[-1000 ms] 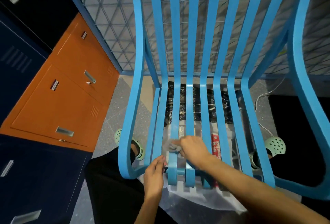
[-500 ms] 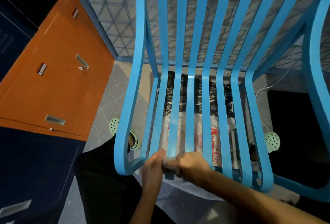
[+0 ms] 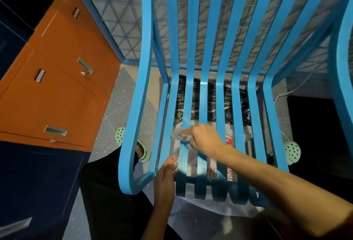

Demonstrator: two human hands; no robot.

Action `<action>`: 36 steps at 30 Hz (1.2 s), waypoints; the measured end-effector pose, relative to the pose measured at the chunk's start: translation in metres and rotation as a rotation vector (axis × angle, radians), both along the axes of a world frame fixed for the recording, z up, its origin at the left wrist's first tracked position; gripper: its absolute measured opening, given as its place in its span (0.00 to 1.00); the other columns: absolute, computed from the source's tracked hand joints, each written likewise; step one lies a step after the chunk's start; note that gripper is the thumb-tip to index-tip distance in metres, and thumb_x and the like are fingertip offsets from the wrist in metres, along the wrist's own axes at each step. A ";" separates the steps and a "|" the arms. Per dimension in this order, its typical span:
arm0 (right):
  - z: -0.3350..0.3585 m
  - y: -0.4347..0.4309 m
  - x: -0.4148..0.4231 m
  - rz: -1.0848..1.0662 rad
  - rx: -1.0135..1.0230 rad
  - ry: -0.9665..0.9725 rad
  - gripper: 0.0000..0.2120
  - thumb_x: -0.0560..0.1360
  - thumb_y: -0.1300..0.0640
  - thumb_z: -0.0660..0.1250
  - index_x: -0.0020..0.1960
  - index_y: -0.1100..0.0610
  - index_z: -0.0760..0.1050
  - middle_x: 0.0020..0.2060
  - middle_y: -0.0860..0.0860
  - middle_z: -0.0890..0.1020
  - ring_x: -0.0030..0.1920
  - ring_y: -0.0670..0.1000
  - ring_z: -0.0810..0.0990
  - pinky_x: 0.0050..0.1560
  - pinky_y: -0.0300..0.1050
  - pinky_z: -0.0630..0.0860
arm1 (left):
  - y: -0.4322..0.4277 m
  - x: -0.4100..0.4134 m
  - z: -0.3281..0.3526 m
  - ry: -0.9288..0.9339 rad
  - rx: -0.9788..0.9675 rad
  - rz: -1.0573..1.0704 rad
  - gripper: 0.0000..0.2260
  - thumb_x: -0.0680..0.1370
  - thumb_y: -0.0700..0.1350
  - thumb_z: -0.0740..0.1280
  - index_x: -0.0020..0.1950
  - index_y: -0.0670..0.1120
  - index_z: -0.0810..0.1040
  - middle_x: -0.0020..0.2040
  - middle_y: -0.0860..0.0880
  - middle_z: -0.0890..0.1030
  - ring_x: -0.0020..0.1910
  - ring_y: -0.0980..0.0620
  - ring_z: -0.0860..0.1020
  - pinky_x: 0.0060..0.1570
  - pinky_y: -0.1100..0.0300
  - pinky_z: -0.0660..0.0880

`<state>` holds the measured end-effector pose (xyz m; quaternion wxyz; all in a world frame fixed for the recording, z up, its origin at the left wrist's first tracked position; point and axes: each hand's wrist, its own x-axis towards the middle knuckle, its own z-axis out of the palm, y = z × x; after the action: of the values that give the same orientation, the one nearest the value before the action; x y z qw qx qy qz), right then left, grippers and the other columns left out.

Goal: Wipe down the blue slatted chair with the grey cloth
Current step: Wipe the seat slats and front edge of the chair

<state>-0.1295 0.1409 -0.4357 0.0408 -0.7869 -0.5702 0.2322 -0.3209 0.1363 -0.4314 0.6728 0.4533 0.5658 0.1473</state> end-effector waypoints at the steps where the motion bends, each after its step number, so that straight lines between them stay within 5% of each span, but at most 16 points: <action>1: -0.005 -0.015 -0.013 0.044 -0.012 0.022 0.16 0.77 0.54 0.66 0.64 0.48 0.77 0.42 0.52 0.83 0.37 0.51 0.79 0.40 0.45 0.78 | 0.002 0.002 0.001 -0.010 -0.004 0.002 0.21 0.70 0.63 0.62 0.59 0.56 0.78 0.57 0.53 0.82 0.58 0.55 0.78 0.50 0.61 0.73; 4: -0.013 -0.062 -0.048 0.160 0.057 0.110 0.12 0.79 0.50 0.64 0.62 0.49 0.76 0.42 0.50 0.82 0.39 0.49 0.81 0.43 0.43 0.81 | 0.011 0.008 0.000 -0.011 -0.033 0.021 0.11 0.81 0.52 0.59 0.60 0.53 0.77 0.56 0.51 0.82 0.55 0.56 0.79 0.46 0.65 0.74; 6: -0.012 -0.079 -0.061 0.192 0.053 0.163 0.20 0.76 0.50 0.69 0.67 0.43 0.73 0.48 0.49 0.84 0.43 0.50 0.83 0.47 0.44 0.81 | 0.016 0.012 -0.004 0.000 -0.043 0.023 0.12 0.83 0.50 0.56 0.60 0.53 0.77 0.56 0.52 0.82 0.57 0.55 0.79 0.46 0.67 0.73; 9: -0.009 -0.077 -0.060 0.215 0.063 0.175 0.20 0.76 0.49 0.69 0.67 0.40 0.73 0.52 0.48 0.84 0.47 0.50 0.83 0.49 0.44 0.79 | 0.019 0.016 -0.009 0.015 -0.049 -0.002 0.16 0.82 0.54 0.56 0.64 0.50 0.77 0.61 0.50 0.80 0.58 0.54 0.78 0.49 0.63 0.74; 12: -0.008 -0.054 -0.037 0.217 0.105 0.128 0.16 0.77 0.50 0.67 0.65 0.47 0.75 0.43 0.50 0.82 0.40 0.49 0.82 0.42 0.41 0.78 | 0.021 0.021 -0.008 0.000 -0.004 0.004 0.23 0.76 0.64 0.62 0.62 0.52 0.79 0.58 0.50 0.81 0.58 0.53 0.78 0.51 0.60 0.74; 15: -0.013 -0.022 -0.005 0.186 0.016 0.038 0.09 0.79 0.53 0.62 0.57 0.45 0.76 0.36 0.51 0.79 0.37 0.53 0.79 0.37 0.44 0.76 | 0.022 0.025 -0.010 -0.014 0.023 -0.004 0.18 0.75 0.63 0.58 0.54 0.56 0.81 0.55 0.52 0.83 0.57 0.54 0.80 0.54 0.59 0.74; 19: -0.036 0.020 0.041 0.033 0.016 -0.090 0.25 0.74 0.62 0.63 0.66 0.42 0.74 0.41 0.52 0.84 0.39 0.54 0.82 0.39 0.49 0.80 | 0.033 0.037 -0.020 0.007 0.027 0.009 0.17 0.74 0.64 0.58 0.51 0.58 0.81 0.52 0.57 0.83 0.58 0.54 0.79 0.60 0.53 0.73; 23: -0.029 0.061 0.089 -0.115 -0.038 -0.170 0.17 0.75 0.60 0.66 0.62 0.48 0.80 0.47 0.54 0.84 0.45 0.56 0.82 0.45 0.49 0.80 | 0.039 0.048 -0.022 0.022 0.045 -0.039 0.18 0.73 0.67 0.57 0.52 0.60 0.79 0.52 0.60 0.81 0.57 0.57 0.78 0.58 0.57 0.71; 28: -0.016 0.063 0.077 -0.078 0.046 -0.062 0.22 0.74 0.60 0.70 0.66 0.46 0.77 0.49 0.55 0.85 0.46 0.56 0.83 0.48 0.50 0.80 | 0.047 0.047 -0.024 -0.010 0.024 -0.029 0.16 0.75 0.63 0.57 0.53 0.58 0.79 0.53 0.57 0.82 0.59 0.54 0.79 0.58 0.57 0.72; 33: -0.015 -0.014 0.005 0.140 0.125 0.075 0.12 0.76 0.53 0.69 0.59 0.48 0.78 0.40 0.50 0.82 0.38 0.50 0.81 0.37 0.43 0.78 | 0.053 0.039 -0.020 -0.061 -0.039 0.026 0.14 0.81 0.56 0.56 0.54 0.54 0.79 0.54 0.52 0.82 0.58 0.52 0.79 0.59 0.56 0.73; 36: -0.009 -0.071 -0.043 0.271 0.073 0.240 0.21 0.77 0.53 0.68 0.69 0.44 0.70 0.51 0.49 0.83 0.45 0.49 0.83 0.48 0.43 0.80 | 0.052 0.029 -0.022 -0.080 -0.063 0.012 0.16 0.83 0.55 0.52 0.59 0.50 0.76 0.59 0.50 0.80 0.58 0.55 0.79 0.59 0.59 0.72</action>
<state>-0.1728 0.0698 -0.4443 0.1055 -0.6674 -0.6702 0.3070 -0.2919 0.1883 -0.4532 0.7080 0.4221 0.5454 0.1517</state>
